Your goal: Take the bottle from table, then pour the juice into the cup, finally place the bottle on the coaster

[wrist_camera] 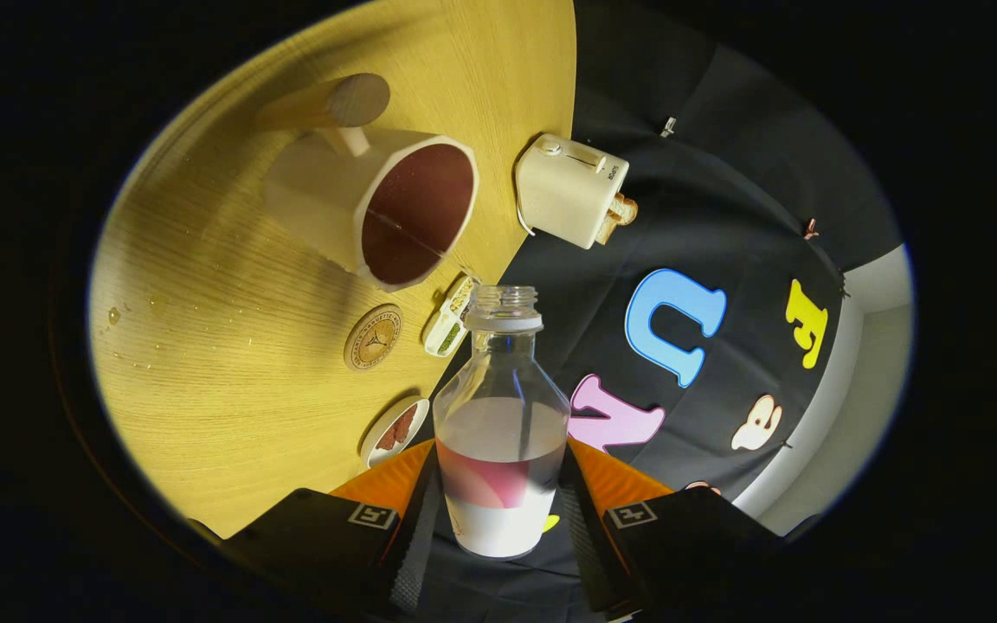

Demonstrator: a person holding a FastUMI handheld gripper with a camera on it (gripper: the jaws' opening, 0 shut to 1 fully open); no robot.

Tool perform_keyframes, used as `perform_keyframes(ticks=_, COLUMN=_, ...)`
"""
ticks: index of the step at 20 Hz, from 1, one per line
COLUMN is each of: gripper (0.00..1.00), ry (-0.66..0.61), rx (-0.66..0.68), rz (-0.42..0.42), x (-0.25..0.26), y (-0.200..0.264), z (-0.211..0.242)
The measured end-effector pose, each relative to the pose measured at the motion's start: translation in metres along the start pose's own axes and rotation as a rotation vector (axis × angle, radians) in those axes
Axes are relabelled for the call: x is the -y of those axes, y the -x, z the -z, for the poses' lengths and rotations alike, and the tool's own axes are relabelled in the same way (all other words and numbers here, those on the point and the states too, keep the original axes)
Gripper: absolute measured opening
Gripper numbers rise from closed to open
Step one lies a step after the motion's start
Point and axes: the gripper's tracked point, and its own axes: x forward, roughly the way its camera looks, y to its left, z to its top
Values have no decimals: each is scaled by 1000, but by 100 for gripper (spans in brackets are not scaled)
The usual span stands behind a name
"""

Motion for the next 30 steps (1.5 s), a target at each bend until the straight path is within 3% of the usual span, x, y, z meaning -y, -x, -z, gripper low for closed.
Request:
perform_keyframes(ticks=12, gripper=73, ry=60, rx=22, rz=37, x=9, y=-3, z=0)
perform_keyframes(ticks=30, gripper=73, ry=257, rx=112, rz=113, x=8, y=3, z=-11)
